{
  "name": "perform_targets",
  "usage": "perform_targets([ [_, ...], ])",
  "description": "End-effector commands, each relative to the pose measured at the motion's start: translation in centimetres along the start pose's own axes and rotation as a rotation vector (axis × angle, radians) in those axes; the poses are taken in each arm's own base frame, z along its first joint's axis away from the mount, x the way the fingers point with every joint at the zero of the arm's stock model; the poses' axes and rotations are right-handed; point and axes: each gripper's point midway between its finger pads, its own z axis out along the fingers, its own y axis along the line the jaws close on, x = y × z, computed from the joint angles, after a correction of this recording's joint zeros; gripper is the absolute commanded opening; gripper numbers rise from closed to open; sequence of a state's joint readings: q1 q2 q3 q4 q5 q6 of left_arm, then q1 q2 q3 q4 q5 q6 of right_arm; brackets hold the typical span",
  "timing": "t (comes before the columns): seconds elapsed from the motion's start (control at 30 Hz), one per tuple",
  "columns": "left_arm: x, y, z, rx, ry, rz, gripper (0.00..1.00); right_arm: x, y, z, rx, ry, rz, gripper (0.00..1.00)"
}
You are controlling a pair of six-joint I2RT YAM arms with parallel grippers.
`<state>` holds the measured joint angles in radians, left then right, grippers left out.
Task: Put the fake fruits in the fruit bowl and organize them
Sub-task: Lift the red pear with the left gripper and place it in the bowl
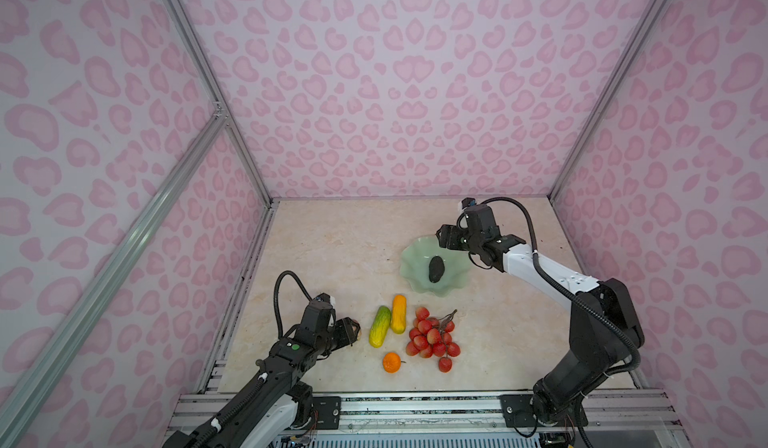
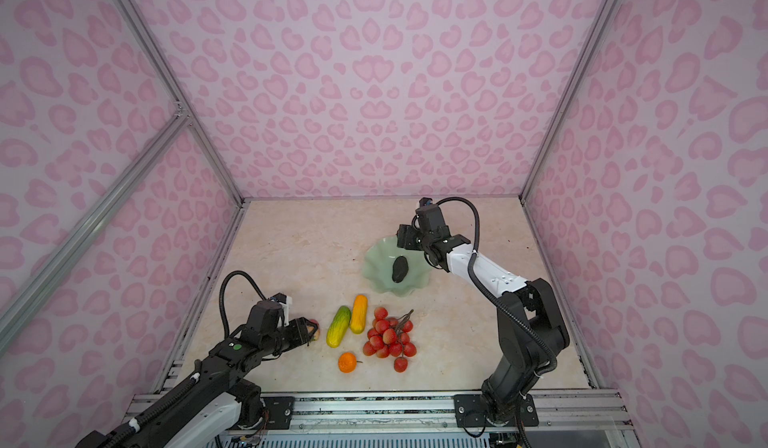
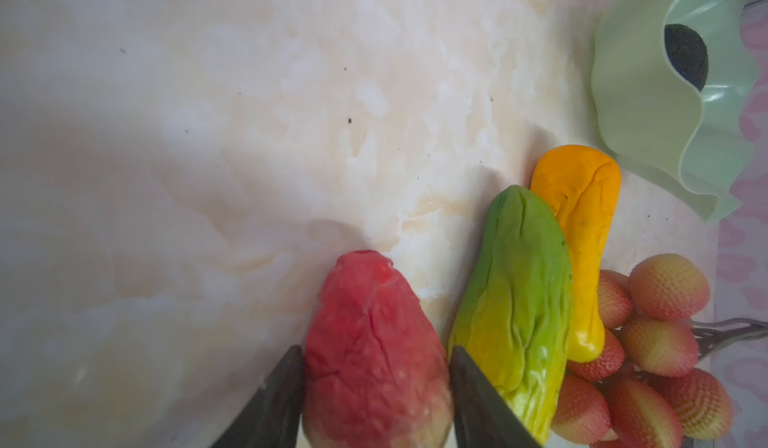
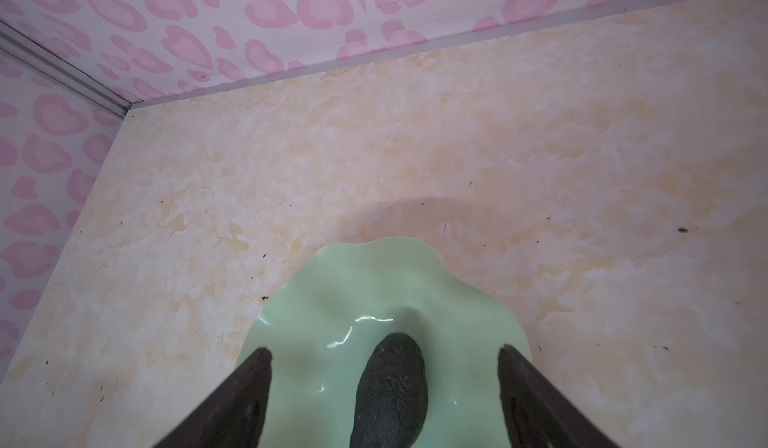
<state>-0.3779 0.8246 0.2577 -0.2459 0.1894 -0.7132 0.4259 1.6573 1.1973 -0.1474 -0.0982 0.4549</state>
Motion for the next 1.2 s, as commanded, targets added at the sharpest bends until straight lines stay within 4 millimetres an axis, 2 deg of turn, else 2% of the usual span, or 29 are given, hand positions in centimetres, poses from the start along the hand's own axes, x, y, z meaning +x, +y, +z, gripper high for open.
perform_targets([
  [0.0, -1.1, -0.5, 0.3, -0.017, -0.032, 0.032, 0.46, 0.2, -1.0, -0.3, 0.008, -0.017, 0.035, 0.85],
  [0.07, -1.7, -1.5, 0.2, -0.005, -0.031, 0.062, 0.41, 0.6, -1.6, -0.6, 0.01, -0.015, 0.054, 0.85],
  [0.13, -3.1, -3.1, -0.5, 0.007, -0.053, 0.106, 0.38, 0.8, -2.4, -1.2, 0.015, -0.017, 0.07, 0.85],
  [0.27, -7.5, -8.7, -2.6, 0.097, -0.127, 0.216, 0.37, 1.1, -3.8, -2.2, 0.036, -0.023, 0.087, 0.86],
  [0.37, -10.5, -13.0, -2.6, 0.132, -0.163, 0.315, 0.38, 1.2, -4.8, -2.8, 0.056, -0.026, 0.091, 0.86],
  [0.53, -13.2, -19.2, 1.3, 0.146, -0.115, 0.423, 0.38, 1.3, -6.1, -4.6, 0.084, -0.04, 0.092, 0.86],
  [0.63, -13.4, -22.0, 5.1, 0.173, -0.043, 0.462, 0.37, 1.6, -6.3, -5.8, 0.088, -0.049, 0.076, 0.86],
  [0.7, -13.0, -23.4, 7.9, 0.192, 0.012, 0.474, 0.33, 2.1, -6.4, -6.4, 0.091, -0.045, 0.072, 0.86],
  [0.8, -12.5, -25.0, 11.1, 0.193, 0.059, 0.487, 0.32, 2.8, -6.9, -7.4, 0.103, -0.045, 0.063, 0.86],
  [0.93, -11.5, -24.6, 14.4, 0.16, 0.115, 0.472, 0.33, 3.5, -7.1, -8.2, 0.107, -0.047, 0.048, 0.88],
  [1.03, -10.8, -24.4, 15.6, 0.155, 0.139, 0.461, 0.35, 3.6, -7.5, -8.5, 0.126, -0.057, 0.042, 0.89],
  [1.17, -10.6, -24.1, 15.8, 0.139, 0.145, 0.449, 0.54, 3.1, -7.3, -8.8, 0.124, -0.07, 0.038, 0.89],
])
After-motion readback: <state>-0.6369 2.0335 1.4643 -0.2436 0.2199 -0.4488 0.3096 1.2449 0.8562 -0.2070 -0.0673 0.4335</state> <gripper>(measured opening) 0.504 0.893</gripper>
